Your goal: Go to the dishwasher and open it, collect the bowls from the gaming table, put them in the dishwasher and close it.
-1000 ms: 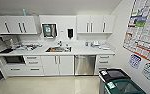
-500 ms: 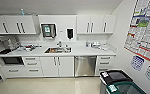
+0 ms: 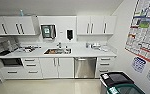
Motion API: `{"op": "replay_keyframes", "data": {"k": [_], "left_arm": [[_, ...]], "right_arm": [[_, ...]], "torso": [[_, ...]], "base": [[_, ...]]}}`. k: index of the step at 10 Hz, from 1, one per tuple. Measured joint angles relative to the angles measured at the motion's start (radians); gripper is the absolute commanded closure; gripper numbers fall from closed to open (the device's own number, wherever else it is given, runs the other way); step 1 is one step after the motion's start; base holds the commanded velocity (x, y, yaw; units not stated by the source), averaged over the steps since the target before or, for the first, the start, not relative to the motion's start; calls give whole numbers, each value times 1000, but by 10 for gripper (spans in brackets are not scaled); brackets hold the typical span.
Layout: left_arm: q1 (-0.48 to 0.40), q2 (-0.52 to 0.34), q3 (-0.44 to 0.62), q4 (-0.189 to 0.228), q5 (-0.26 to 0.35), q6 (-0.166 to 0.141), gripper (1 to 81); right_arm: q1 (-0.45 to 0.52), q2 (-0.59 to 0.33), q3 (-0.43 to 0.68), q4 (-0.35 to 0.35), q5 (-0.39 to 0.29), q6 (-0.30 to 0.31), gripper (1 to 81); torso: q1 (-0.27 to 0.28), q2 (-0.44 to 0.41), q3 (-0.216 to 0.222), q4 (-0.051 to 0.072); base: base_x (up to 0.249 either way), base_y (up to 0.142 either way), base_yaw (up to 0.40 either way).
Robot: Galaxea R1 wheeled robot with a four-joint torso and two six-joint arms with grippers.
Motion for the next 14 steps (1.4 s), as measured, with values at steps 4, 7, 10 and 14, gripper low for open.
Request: {"op": "replay_keyframes", "data": {"k": [4, 7, 10, 14], "left_arm": [[-9, -11, -1, 0, -1, 0, 10], [-1, 3, 4, 0, 0, 0, 10], [1, -8, 3, 0, 1, 0, 10], [0, -7, 3, 0, 0, 0, 10]], "right_arm": [[1, 11, 0, 0, 1, 0, 10], [-3, -4, -4, 0, 0, -1, 10], [-3, 6, -4, -1, 0, -1, 10], [-3, 4, -4, 0, 1, -1, 10]], "torso": [[0, 1, 0, 0], [0, 0, 0, 0], [-1, 0, 0, 0], [-1, 0, 0, 0]], "base": [[85, 0, 0], [84, 0, 0], [89, 0, 0], [95, 0, 0]]}}
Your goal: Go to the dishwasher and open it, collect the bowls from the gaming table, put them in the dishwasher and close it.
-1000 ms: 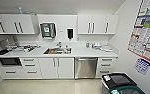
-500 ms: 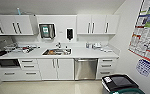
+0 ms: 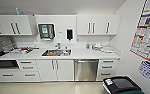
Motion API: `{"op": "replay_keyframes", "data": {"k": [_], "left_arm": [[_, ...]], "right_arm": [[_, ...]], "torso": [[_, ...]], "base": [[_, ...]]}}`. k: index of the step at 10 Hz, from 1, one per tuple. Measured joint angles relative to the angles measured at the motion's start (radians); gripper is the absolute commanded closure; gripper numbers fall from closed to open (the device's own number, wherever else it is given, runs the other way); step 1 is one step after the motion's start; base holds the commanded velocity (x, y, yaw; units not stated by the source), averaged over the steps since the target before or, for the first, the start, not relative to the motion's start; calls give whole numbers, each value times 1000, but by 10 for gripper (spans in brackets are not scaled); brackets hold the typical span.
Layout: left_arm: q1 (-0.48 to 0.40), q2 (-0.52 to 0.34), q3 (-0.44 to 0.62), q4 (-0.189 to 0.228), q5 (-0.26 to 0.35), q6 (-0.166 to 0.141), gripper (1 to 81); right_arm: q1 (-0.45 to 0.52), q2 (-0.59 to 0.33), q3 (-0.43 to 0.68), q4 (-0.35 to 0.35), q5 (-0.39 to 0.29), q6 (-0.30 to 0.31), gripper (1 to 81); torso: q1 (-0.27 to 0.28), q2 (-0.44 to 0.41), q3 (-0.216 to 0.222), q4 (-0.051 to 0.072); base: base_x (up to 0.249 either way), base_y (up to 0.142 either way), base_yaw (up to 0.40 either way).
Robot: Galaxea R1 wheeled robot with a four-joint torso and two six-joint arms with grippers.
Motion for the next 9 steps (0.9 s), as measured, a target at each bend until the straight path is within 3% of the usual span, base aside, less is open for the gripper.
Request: {"op": "replay_keyframes", "data": {"k": [9], "left_arm": [[0, 2, 0, 0, 0, 0, 10]], "right_arm": [[6, -7, 0, 0, -1, 0, 10]], "torso": [[0, 0, 0, 0]], "base": [[95, 0, 0]]}}
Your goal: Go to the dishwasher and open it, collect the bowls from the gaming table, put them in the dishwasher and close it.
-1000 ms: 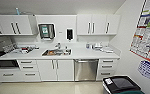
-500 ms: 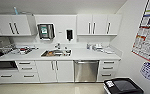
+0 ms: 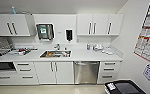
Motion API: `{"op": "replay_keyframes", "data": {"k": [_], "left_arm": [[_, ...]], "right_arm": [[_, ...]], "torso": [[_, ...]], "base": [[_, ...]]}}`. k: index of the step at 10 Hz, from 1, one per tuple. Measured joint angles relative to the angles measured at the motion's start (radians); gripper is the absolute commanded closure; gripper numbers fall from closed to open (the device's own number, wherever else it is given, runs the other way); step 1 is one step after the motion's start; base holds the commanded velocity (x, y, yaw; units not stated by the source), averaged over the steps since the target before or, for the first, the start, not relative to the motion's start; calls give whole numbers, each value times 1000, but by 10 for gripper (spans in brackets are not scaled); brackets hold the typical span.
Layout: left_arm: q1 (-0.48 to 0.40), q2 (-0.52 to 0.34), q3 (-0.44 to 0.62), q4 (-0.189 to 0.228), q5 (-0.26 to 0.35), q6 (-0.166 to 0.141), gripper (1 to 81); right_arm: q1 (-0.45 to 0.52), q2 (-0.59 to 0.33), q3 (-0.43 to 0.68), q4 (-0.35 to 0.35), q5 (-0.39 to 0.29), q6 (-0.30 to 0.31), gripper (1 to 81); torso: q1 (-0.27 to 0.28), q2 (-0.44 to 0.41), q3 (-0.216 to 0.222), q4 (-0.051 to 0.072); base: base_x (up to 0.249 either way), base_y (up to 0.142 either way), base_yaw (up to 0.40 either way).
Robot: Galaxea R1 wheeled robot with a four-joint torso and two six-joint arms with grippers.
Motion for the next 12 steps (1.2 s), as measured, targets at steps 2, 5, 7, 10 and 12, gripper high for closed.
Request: {"op": "replay_keyframes", "data": {"k": [2, 5, 7, 10, 12], "left_arm": [[0, 0, 0, 0, 0, 0, 10], [0, -4, 0, 0, 0, 0, 10], [0, -5, 0, 0, 0, 0, 10], [0, -6, 0, 0, 0, 0, 10], [0, -6, 0, 0, 0, 0, 10]], "right_arm": [[0, 0, 0, 0, 0, 0, 10], [0, 0, 0, 0, 0, 0, 10], [0, 0, 0, 0, 0, 0, 10], [0, 0, 0, 0, 0, 0, 10], [0, 0, 0, 0, 0, 0, 10]], "torso": [[0, 0, 0, 0], [0, 0, 0, 0], [0, 0, 0, 0], [0, 0, 0, 0], [0, 0, 0, 0]], "base": [[95, 0, 0], [95, 0, 0], [95, 0, 0], [94, 0, 0], [86, 0, 0]]}}
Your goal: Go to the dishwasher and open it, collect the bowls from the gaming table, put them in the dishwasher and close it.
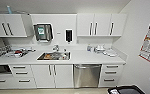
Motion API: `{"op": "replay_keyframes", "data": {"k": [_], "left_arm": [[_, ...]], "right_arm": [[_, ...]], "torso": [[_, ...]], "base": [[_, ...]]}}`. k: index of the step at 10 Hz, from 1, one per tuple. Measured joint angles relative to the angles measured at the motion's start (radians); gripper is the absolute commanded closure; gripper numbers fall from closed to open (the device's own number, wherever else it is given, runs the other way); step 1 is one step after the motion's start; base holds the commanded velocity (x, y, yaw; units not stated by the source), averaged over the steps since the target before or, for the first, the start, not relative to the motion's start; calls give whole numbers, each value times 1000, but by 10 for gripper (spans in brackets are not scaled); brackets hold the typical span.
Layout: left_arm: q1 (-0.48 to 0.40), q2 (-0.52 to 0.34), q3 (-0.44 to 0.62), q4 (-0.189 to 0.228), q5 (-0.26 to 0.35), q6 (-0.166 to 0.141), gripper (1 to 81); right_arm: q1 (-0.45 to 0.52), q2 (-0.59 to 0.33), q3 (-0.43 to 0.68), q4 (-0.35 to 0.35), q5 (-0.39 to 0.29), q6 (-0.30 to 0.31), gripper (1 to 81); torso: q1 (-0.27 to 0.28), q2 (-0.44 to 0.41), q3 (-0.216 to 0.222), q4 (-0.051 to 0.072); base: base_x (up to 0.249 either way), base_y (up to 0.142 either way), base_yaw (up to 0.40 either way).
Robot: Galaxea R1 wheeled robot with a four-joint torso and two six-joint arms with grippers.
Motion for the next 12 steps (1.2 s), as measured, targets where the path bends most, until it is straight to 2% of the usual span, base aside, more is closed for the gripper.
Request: {"op": "replay_keyframes", "data": {"k": [4, 12], "left_arm": [[0, 0, 0, 0, 0, 0, 10], [1, -2, 0, 0, 0, 0, 10]], "right_arm": [[0, 0, 0, 0, 1, 0, 10], [2, -1, 0, 0, 0, 0, 10]], "torso": [[0, 0, 0, 0], [0, 0, 0, 0]], "base": [[79, 0, 0], [68, 64, 0]]}}
